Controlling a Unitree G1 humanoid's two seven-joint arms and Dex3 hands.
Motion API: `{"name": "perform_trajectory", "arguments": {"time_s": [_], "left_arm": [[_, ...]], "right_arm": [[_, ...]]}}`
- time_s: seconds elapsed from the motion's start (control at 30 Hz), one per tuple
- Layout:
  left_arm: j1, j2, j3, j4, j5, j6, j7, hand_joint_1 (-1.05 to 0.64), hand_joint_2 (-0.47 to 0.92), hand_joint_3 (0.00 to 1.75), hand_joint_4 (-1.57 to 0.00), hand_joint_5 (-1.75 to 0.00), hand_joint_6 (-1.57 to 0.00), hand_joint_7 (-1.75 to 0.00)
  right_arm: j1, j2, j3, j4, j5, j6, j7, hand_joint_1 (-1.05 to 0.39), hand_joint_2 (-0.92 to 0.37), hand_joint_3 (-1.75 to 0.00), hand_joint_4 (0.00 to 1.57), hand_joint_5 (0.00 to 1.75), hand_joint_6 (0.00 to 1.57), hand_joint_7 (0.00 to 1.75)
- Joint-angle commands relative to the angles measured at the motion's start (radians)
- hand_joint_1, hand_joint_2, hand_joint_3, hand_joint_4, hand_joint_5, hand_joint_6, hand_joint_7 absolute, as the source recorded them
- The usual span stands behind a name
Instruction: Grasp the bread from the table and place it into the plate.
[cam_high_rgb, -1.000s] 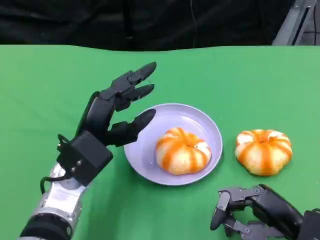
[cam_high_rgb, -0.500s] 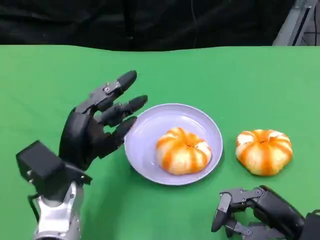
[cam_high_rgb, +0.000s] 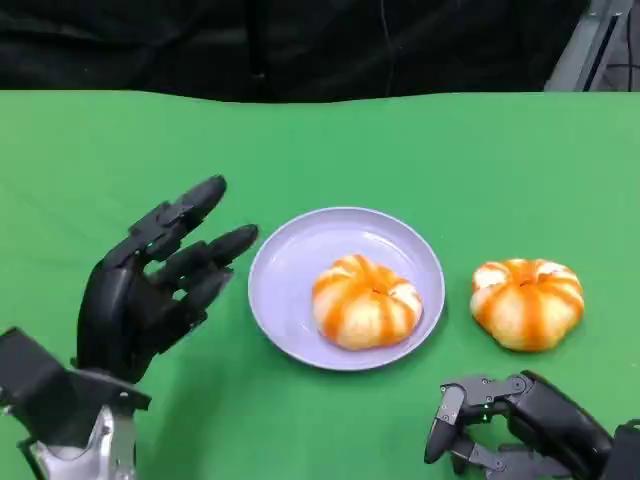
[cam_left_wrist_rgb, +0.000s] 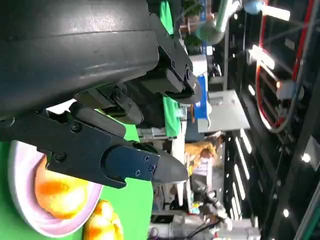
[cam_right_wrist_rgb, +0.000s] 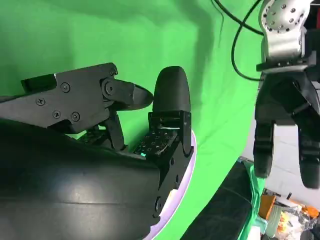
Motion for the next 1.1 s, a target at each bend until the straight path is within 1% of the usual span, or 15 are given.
{"name": "perform_trajectory", "arguments": {"time_s": [0.03, 0.2, 0.5, 0.6, 1.0, 1.1], "left_arm": [[0.044, 0.003, 0.032, -0.030, -0.029, 0.004, -0.022, -0.54, 0.92, 0.09, -0.80, -0.02, -0.61, -0.01], [0.099, 0.005, 0.053, -0.047, -0.046, 0.038, -0.035, -0.50, 0.91, 0.02, -0.80, 0.00, -0.63, -0.01], [0.147, 0.014, 0.085, -0.015, -0.060, 0.062, -0.085, -0.44, 0.91, 0.01, -0.80, 0.00, -0.64, -0.01], [0.162, 0.015, 0.097, 0.022, -0.057, 0.049, -0.107, -0.40, 0.91, 0.00, -0.79, 0.00, -0.68, -0.02], [0.170, 0.013, 0.111, 0.099, -0.033, -0.014, -0.168, -0.42, 0.90, 0.00, -0.80, 0.00, -0.74, -0.01], [0.187, 0.012, 0.101, 0.105, -0.004, -0.049, -0.166, -0.37, 0.91, 0.01, -0.81, -0.01, -0.75, -0.01]], "right_arm": [[0.008, -0.020, -0.012, -0.014, 0.011, 0.003, 0.000, -0.12, -0.92, -0.47, 0.72, 1.60, 0.79, 1.09], [0.009, -0.021, -0.011, -0.018, 0.013, 0.000, 0.002, -0.12, -0.92, -0.47, 0.71, 1.60, 0.79, 1.09], [0.011, -0.025, -0.013, -0.024, 0.019, 0.010, 0.008, -0.11, -0.91, -0.48, 0.70, 1.61, 0.78, 1.09], [0.010, -0.028, -0.015, -0.022, 0.020, 0.009, 0.009, -0.10, -0.92, -0.48, 0.70, 1.61, 0.79, 1.08], [0.006, -0.029, -0.016, -0.018, 0.031, 0.006, 0.015, -0.10, -0.92, -0.48, 0.70, 1.61, 0.78, 1.09], [0.006, -0.031, -0.016, -0.024, 0.023, 0.007, 0.007, -0.11, -0.92, -0.48, 0.70, 1.61, 0.79, 1.09]]}}
